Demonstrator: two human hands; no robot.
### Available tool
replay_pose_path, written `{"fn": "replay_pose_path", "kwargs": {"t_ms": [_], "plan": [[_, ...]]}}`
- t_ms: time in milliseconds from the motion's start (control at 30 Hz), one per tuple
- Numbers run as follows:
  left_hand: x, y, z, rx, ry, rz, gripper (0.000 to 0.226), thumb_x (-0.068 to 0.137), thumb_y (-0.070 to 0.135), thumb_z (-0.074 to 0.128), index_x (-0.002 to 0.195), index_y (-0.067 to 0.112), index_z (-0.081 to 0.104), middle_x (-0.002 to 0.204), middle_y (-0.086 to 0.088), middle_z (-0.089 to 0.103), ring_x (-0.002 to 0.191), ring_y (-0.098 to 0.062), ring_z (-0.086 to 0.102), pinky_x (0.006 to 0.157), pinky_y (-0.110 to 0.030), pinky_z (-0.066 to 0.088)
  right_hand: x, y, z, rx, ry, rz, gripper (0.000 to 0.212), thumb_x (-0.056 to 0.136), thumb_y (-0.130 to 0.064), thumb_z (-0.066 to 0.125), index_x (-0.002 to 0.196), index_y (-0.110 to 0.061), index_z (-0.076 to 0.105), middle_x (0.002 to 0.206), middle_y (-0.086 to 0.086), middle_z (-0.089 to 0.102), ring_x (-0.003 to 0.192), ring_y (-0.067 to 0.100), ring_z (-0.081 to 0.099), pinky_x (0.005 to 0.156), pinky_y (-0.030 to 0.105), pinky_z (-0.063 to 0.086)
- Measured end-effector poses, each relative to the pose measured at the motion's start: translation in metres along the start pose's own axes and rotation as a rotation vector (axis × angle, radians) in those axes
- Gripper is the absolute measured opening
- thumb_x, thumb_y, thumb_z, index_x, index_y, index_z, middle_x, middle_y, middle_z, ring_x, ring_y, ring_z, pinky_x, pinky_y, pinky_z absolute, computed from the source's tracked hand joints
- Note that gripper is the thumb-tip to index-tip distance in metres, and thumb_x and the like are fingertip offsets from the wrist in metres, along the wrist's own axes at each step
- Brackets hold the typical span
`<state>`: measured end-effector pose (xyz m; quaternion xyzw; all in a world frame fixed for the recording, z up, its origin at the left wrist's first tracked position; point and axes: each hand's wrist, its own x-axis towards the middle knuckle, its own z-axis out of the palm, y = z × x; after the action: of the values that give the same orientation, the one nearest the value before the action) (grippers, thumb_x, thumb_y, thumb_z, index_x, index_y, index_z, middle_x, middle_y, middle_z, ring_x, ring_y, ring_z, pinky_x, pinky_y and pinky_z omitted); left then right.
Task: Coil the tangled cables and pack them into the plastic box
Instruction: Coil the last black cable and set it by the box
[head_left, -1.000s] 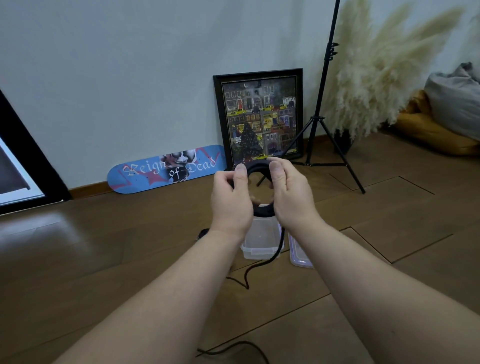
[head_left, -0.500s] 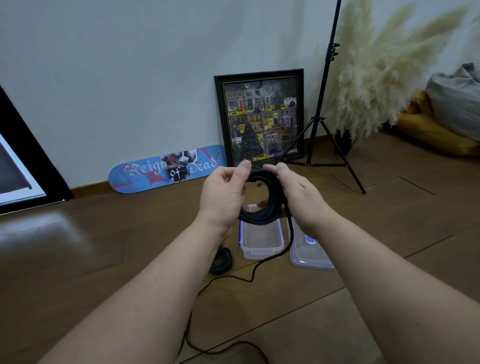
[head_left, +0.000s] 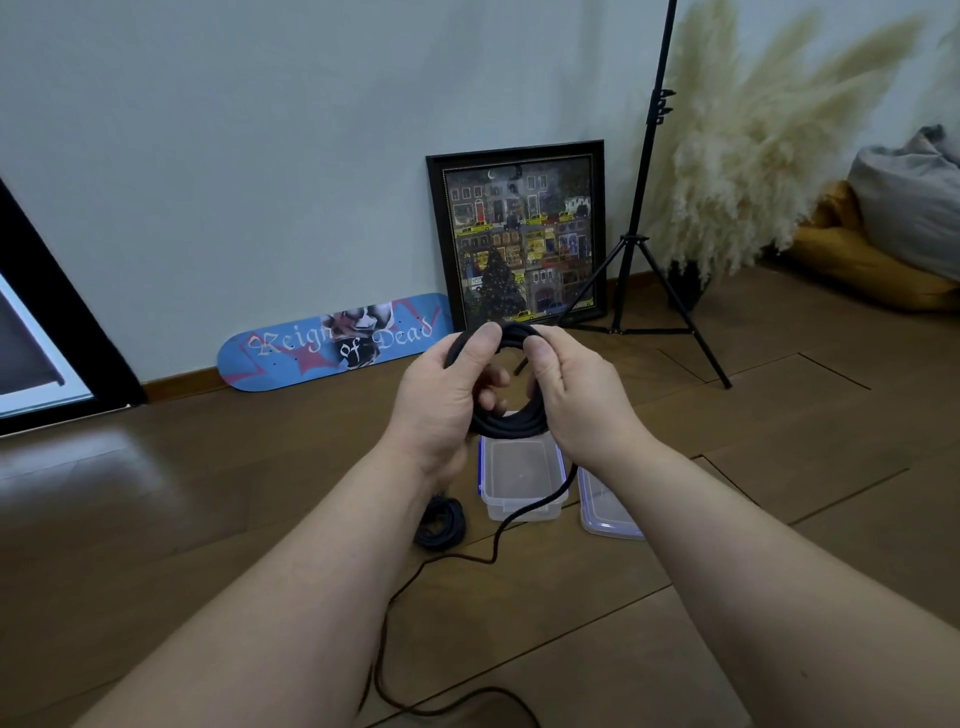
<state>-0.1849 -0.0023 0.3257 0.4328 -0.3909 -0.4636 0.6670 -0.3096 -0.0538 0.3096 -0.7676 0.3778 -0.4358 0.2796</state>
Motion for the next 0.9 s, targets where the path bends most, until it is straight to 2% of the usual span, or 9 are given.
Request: {"fn": "replay_pose_path", "kwargs": {"t_ms": [67, 200, 367, 467, 533, 633, 767, 800, 900], "plan": [[0.0005, 0.0017, -0.0035, 0.006, 0.005, -0.027, 0.017, 0.095, 0.028, 0.058, 0.098, 0.014, 0.065, 0.068, 0.002, 0.060, 0.053, -0.008, 0.050, 0.052, -0.023, 0.043, 0.0007, 0.0004, 0.0027, -0.028, -0.010, -0.003, 0.034, 0.104, -0.037, 0.035, 0.124, -0.023, 0.058, 0.080, -0.001, 0.063, 0.075, 0.018, 0.057, 0.069, 0.033, 0.042], [0.0018, 0.0029, -0.0027, 0.055, 0.042, -0.023, 0.013, 0.096, 0.023, 0.055, 0.099, 0.012, 0.061, 0.066, 0.004, 0.059, 0.059, -0.009, 0.055, 0.051, -0.023, 0.042, 0.0011, 0.0026, 0.0049, -0.058, -0.024, -0.013, 0.036, 0.103, -0.039, 0.033, 0.126, -0.023, 0.055, 0.077, -0.002, 0.060, 0.075, 0.020, 0.057, 0.067, 0.035, 0.041], [-0.0001, 0.0021, 0.0011, 0.114, 0.029, -0.006, 0.016, 0.097, 0.023, 0.056, 0.103, 0.009, 0.057, 0.067, 0.001, 0.056, 0.050, -0.009, 0.048, 0.048, -0.023, 0.042, 0.0007, 0.0068, 0.0034, -0.061, -0.024, -0.019, 0.036, 0.103, -0.041, 0.031, 0.122, -0.022, 0.057, 0.070, -0.005, 0.056, 0.072, 0.021, 0.055, 0.067, 0.037, 0.041], [-0.0025, 0.0004, 0.0031, 0.140, 0.006, 0.065, 0.009, 0.097, 0.023, 0.058, 0.102, 0.017, 0.062, 0.064, -0.001, 0.052, 0.044, -0.008, 0.040, 0.047, -0.023, 0.043, -0.0002, 0.0082, 0.0035, -0.012, 0.003, -0.014, 0.034, 0.104, -0.038, 0.031, 0.117, -0.022, 0.058, 0.069, -0.005, 0.054, 0.070, 0.017, 0.052, 0.067, 0.036, 0.039], [-0.0029, -0.0010, 0.0034, 0.179, 0.010, 0.125, 0.011, 0.097, 0.021, 0.058, 0.105, 0.024, 0.065, 0.060, 0.002, 0.049, 0.045, -0.007, 0.040, 0.047, -0.023, 0.042, -0.0015, 0.0085, 0.0049, 0.036, 0.016, -0.016, 0.033, 0.105, -0.037, 0.031, 0.113, -0.021, 0.059, 0.072, -0.004, 0.054, 0.071, 0.016, 0.052, 0.068, 0.038, 0.041], [-0.0026, -0.0030, 0.0033, 0.240, 0.026, 0.183, 0.012, 0.096, 0.020, 0.059, 0.103, 0.025, 0.067, 0.056, 0.006, 0.047, 0.046, -0.007, 0.041, 0.046, -0.024, 0.040, -0.0020, 0.0081, 0.0066, 0.065, 0.029, -0.013, 0.036, 0.105, -0.038, 0.029, 0.104, -0.018, 0.059, 0.074, 0.001, 0.056, 0.072, 0.019, 0.052, 0.069, 0.041, 0.042], [-0.0011, -0.0018, 0.0000, 0.305, 0.014, 0.208, 0.012, 0.098, 0.021, 0.057, 0.103, 0.024, 0.068, 0.058, 0.003, 0.048, 0.047, -0.009, 0.042, 0.048, -0.024, 0.043, 0.0004, 0.0059, 0.0048, 0.018, 0.035, -0.039, 0.027, 0.104, -0.040, 0.030, 0.090, -0.035, 0.052, 0.066, -0.007, 0.051, 0.068, 0.017, 0.051, 0.065, 0.037, 0.038], [-0.0008, -0.0009, -0.0007, 0.307, -0.004, 0.199, 0.013, 0.098, 0.020, 0.056, 0.103, 0.023, 0.067, 0.058, 0.002, 0.049, 0.047, -0.010, 0.043, 0.049, -0.024, 0.043, 0.0014, 0.0061, 0.0033, -0.005, 0.029, -0.048, 0.026, 0.104, -0.041, 0.030, 0.090, -0.037, 0.052, 0.065, -0.007, 0.051, 0.069, 0.018, 0.052, 0.064, 0.036, 0.038], [-0.0011, 0.0012, -0.0011, 0.224, -0.049, 0.104, 0.012, 0.099, 0.016, 0.053, 0.104, 0.017, 0.064, 0.061, 0.000, 0.049, 0.046, -0.010, 0.042, 0.050, -0.024, 0.043, 0.0032, 0.0074, -0.0017, -0.091, 0.006, -0.070, 0.032, 0.103, -0.042, 0.031, 0.108, -0.028, 0.059, 0.064, -0.009, 0.051, 0.072, 0.020, 0.053, 0.064, 0.032, 0.034]]}}
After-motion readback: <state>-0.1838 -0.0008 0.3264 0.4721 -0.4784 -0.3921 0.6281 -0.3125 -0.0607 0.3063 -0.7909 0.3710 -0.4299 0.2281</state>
